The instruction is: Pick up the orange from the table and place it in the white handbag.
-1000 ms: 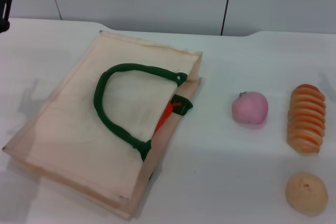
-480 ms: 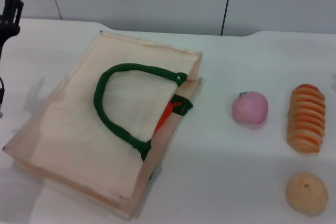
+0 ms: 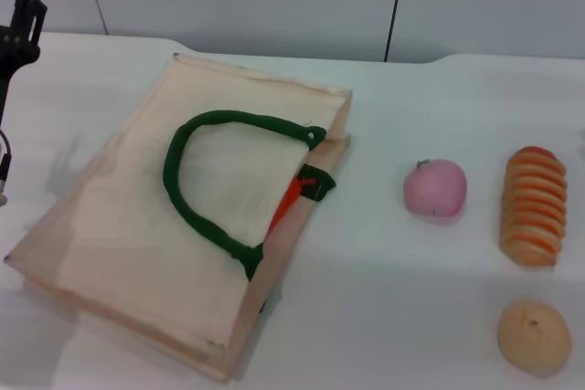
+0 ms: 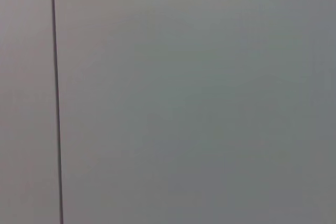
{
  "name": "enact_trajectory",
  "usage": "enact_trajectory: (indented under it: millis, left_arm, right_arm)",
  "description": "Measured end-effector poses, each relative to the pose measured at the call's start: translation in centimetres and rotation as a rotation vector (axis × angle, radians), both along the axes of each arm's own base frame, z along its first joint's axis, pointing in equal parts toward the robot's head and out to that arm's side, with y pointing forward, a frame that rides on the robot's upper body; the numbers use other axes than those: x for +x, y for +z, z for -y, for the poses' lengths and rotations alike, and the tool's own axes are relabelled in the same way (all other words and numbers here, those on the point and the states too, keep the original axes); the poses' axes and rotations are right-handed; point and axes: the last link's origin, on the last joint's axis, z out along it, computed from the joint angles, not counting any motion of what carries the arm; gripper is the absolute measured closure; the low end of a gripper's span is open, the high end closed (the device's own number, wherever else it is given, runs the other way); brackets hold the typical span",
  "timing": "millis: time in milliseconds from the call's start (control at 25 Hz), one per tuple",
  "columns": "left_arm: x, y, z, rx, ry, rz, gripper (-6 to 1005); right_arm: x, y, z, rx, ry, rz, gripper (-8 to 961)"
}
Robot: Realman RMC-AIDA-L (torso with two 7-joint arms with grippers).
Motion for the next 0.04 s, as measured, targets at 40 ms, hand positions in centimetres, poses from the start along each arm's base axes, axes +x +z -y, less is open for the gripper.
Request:
enact_trajectory:
  millis: [40]
  left_arm:
    - [0.0, 0.0, -0.01, 0.0, 0.0, 0.0, 287]
  right_arm:
    - [0.0, 0.0, 0.0, 0.0, 0.0, 0.0, 74]
